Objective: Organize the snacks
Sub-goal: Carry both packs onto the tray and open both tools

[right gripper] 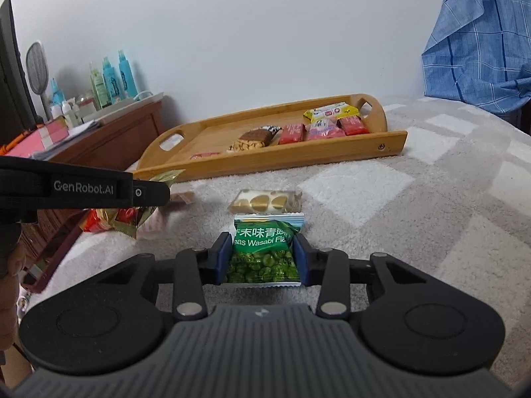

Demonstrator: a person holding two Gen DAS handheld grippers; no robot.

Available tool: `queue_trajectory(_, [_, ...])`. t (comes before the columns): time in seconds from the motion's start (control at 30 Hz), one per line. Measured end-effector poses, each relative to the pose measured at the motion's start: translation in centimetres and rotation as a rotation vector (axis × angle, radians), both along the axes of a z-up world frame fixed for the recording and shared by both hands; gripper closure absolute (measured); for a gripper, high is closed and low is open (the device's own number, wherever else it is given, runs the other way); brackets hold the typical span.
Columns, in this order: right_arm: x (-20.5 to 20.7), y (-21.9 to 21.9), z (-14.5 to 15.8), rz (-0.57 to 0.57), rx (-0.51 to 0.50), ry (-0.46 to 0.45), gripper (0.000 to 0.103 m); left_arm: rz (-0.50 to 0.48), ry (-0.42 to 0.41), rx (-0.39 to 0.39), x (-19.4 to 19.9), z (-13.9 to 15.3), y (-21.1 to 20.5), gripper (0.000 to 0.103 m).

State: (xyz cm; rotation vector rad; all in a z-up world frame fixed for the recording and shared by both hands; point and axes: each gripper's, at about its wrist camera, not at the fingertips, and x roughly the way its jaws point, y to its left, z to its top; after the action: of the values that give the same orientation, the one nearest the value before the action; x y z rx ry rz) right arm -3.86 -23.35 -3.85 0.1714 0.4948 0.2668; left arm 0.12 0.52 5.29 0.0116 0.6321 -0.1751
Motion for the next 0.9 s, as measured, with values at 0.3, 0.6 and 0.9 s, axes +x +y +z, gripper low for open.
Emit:
queue_trajectory(0.3, [3.7,-2.0,4.0,0.010,0.053,-0.056,0.060,0.030,-0.024,-0.010,3.5,2.2,1.2,0.075])
queue_trajectory(0.6, [12.8,-2.9,8.5,0.022,0.078,-0.101,0.059,0.075,-0.064,-0.044,10.3,3.9,1.4,0.075])
queue_trajectory(0.9, [20.2,-1.9,8.4,0.024,0.069,-0.047,0.059,0.080,-0.055,-0.037,17.0,2.9,0.6,0.075])
